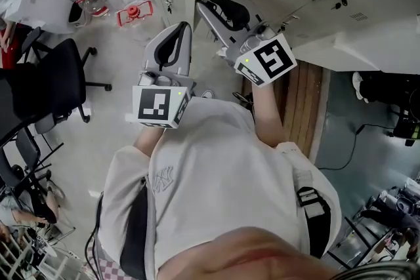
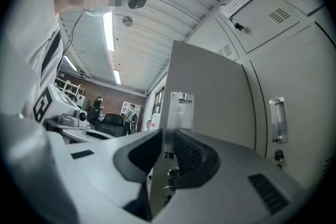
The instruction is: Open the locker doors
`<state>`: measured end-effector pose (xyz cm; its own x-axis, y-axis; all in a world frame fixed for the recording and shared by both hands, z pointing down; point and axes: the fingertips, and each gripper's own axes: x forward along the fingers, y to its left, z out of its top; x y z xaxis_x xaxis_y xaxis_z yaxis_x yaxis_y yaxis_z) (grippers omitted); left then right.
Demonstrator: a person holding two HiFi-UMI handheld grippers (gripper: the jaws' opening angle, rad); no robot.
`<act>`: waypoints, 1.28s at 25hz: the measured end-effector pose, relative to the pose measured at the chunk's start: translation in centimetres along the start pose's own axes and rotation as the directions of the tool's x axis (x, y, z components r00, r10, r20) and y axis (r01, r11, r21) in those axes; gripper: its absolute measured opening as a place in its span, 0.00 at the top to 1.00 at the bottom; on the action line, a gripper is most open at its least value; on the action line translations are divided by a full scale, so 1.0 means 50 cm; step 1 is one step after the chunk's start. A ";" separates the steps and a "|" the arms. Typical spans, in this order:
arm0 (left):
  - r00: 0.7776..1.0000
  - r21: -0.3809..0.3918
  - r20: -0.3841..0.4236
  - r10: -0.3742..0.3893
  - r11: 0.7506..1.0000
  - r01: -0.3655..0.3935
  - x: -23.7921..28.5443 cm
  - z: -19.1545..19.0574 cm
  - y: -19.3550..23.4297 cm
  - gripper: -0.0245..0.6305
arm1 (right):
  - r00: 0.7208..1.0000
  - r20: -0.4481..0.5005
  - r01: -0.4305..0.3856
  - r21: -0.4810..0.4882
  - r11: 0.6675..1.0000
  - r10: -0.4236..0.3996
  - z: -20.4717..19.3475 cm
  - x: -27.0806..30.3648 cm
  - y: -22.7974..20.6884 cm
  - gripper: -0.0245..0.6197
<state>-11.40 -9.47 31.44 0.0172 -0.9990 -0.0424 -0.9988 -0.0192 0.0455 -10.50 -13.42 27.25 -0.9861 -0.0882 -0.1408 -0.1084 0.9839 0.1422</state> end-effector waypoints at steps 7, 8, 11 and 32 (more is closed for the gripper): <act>0.999 -0.003 -0.005 -0.050 0.999 0.050 0.030 -0.001 -0.036 0.96 | 0.988 0.015 0.154 -0.024 0.988 -0.153 0.013 -0.065 -0.083 0.85; 0.998 -0.005 -0.010 -0.062 0.998 0.062 0.038 -0.004 -0.044 0.96 | 0.982 0.004 0.187 -0.030 0.982 -0.187 0.009 -0.076 -0.104 0.85; 0.994 -0.013 -0.025 -0.103 0.995 0.103 0.066 -0.015 -0.072 0.96 | 0.959 -0.024 0.281 -0.041 0.959 -0.282 -0.006 -0.102 -0.172 0.85; 0.964 -0.040 -0.067 -0.256 0.966 0.254 0.190 -0.039 -0.148 0.96 | 0.829 -0.176 0.515 -0.129 0.847 -0.531 -0.079 -0.024 -0.478 0.85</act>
<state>-3.75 -18.92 32.67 0.2756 -0.9611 0.0147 -0.9590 -0.2739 0.0728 -7.21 -37.47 27.86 -0.7821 -0.6229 -0.0198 -0.6162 0.7682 0.1738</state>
